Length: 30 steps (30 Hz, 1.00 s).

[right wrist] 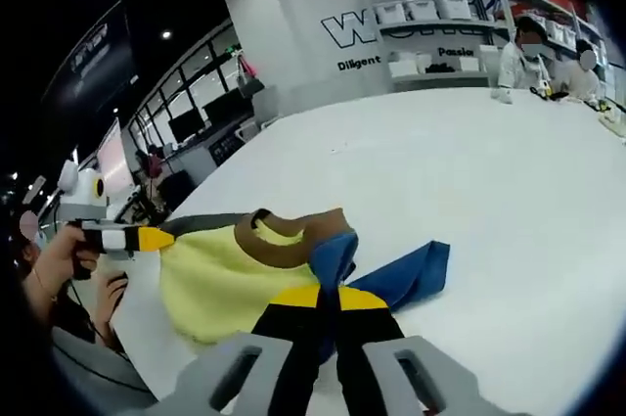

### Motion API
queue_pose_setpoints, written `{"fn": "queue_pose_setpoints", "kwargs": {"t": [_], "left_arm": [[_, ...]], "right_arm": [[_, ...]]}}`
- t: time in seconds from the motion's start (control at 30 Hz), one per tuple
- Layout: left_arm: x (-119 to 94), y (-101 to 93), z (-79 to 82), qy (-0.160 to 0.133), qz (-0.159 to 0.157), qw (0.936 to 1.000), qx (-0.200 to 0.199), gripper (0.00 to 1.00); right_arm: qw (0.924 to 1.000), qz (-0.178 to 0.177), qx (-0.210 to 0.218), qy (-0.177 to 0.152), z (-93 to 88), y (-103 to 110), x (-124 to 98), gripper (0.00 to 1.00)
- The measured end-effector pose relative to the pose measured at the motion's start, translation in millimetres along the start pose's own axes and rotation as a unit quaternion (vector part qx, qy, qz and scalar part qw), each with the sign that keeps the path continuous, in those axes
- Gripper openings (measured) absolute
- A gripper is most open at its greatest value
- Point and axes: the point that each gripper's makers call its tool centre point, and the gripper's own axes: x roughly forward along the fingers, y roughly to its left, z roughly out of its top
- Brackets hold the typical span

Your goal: Fold the garment on the visible template until the final outline fits inside the template.

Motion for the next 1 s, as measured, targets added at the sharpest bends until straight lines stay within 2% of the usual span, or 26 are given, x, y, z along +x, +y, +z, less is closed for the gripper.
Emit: {"fn": "queue_pose_setpoints", "kwargs": {"t": [0.13,0.27,0.4,0.5,0.6,0.77,0.93,1.0], "left_arm": [[-10.8,-7.7,5.8,-0.002,0.001,0.9996,0.030,0.02],[-24.3,-19.3,15.7,-0.009,0.001,0.9979,0.064,0.02],[-36.3,-25.4,26.8,-0.031,-0.003,0.9975,0.064,0.02],[-42.6,-27.3,29.3,-0.038,-0.003,0.9970,0.067,0.02],[-48.8,-29.4,29.0,-0.042,-0.005,0.9969,0.067,0.02],[-62.7,-37.7,39.7,-0.061,-0.008,0.9946,0.083,0.02],[-80.7,-35.8,53.8,-0.083,0.003,0.9922,0.094,0.01],[-86.8,-31.4,54.4,-0.084,0.013,0.9922,0.091,0.00]], "right_arm": [[0.9997,-0.005,-0.020,-0.013,13.7,4.7,-6.1,0.00],[0.9980,-0.016,-0.058,-0.020,23.4,7.1,-12.6,0.00],[0.9967,-0.024,-0.069,-0.035,35.1,9.1,-21.6,0.00],[0.9956,-0.030,-0.064,-0.061,49.3,8.4,-29.9,0.00],[0.9948,-0.027,-0.066,-0.073,60.0,10.9,-38.4,0.00],[0.9919,-0.029,-0.076,-0.098,75.9,16.1,-50.8,0.00],[0.9901,-0.036,-0.077,-0.112,84.3,14.2,-57.5,0.00],[0.9898,-0.039,-0.076,-0.114,86.0,12.5,-59.7,0.00]]}}
